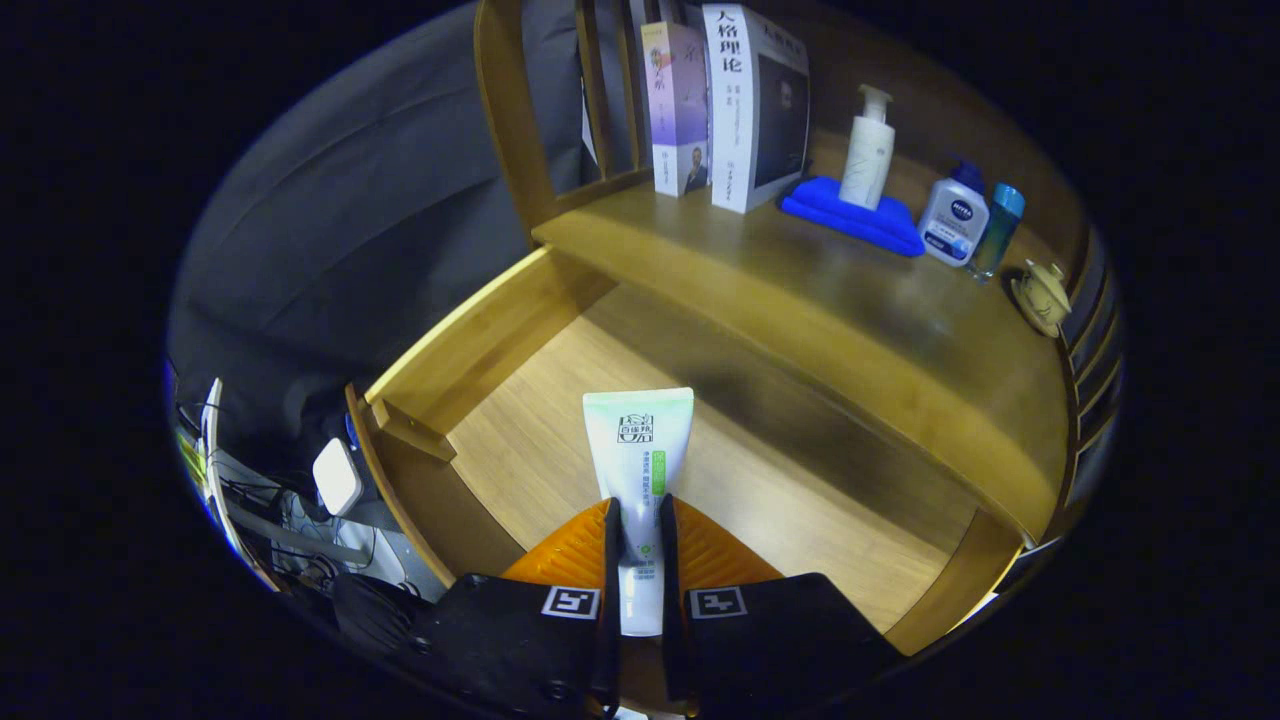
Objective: Pull open the drawer, take out the items inside it, and place them on the countertop above the cabinet.
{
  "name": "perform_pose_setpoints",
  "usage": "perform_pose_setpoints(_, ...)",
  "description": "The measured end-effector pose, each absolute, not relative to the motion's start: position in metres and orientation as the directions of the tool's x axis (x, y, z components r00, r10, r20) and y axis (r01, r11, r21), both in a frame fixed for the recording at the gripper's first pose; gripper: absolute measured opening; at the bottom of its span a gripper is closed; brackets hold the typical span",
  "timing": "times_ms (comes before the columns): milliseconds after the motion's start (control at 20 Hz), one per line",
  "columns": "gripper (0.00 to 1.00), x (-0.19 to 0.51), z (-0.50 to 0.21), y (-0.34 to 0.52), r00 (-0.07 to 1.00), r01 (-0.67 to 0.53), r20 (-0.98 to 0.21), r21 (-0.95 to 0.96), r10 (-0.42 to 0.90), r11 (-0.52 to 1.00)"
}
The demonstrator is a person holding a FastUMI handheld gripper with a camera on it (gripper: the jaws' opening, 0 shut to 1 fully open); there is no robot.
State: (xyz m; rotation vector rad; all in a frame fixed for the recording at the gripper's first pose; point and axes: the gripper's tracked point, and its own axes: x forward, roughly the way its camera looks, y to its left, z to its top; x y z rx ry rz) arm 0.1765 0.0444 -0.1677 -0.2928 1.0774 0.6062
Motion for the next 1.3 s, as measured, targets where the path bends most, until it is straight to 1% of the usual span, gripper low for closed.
perform_pose_setpoints(100,0.18,0.177,-0.157,0.044,0.344,-0.593,-0.878,0.071,0.332,0.802)
perform_pose_setpoints(250,0.18,0.184,-0.141,0.042,0.389,-0.571,-0.855,0.068,0.343,0.818)
perform_pose_setpoints(550,0.18,0.223,-0.108,0.033,0.523,-0.478,-0.776,0.075,0.352,0.875)
perform_pose_setpoints(700,0.18,0.246,-0.093,0.030,0.581,-0.392,-0.737,0.119,0.346,0.912)
perform_pose_setpoints(850,0.18,0.273,-0.086,0.025,0.631,-0.284,-0.710,0.162,0.311,0.945)
perform_pose_setpoints(1000,0.18,0.297,-0.085,0.019,0.670,-0.209,-0.689,0.181,0.276,0.961)
perform_pose_setpoints(1200,0.18,0.330,-0.096,0.011,0.711,-0.098,-0.673,0.191,0.203,0.977)
perform_pose_setpoints(1300,0.18,0.341,-0.108,0.008,0.709,-0.059,-0.684,0.187,0.173,0.981)
